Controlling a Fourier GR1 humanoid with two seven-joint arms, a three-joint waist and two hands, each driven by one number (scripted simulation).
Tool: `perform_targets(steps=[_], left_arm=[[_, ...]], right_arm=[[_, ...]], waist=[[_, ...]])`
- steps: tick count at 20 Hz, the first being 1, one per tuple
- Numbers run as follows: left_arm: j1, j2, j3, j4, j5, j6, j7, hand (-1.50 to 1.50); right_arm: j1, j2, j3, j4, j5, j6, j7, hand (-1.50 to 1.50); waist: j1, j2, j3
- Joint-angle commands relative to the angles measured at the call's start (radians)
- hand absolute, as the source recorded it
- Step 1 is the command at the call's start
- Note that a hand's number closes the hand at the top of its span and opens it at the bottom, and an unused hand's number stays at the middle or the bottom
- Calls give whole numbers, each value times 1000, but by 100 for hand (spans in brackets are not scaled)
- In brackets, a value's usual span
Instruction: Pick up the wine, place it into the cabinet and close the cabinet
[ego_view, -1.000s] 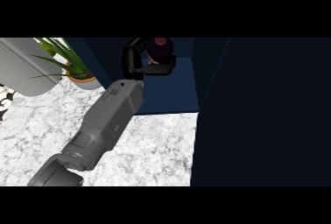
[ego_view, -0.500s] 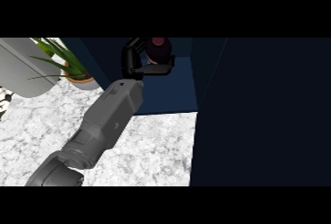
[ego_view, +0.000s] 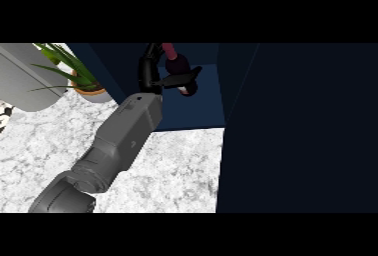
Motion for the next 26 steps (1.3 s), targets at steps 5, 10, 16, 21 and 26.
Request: perform_targets(steps=[5,10,16,21,26], left_arm=[[56,36,-18,50,-42,7,-25,-150],[66,44,-26,61,-58,22,-29,-150],[95,12,21,27,-26,50,-112,-150],[93,23,9,35,-48,-1,-107,-150],[85,52,23,23,-42,-66,-103,-150]], right_arm=[[38,10,26,-73,-52,2,28,-150],[6,3,15,-47,-32,0,21,-150],[37,0,-1,-48,-67,16,-7,-150],[-11,16,57,-3,4,-14,-16,-150],[-7,15,43,-52,-30,-16,18,-150]], waist=[[-4,6,-3],[-7,10,-3],[-18,14,-3],[-6,14,-4],[-11,12,-4]])
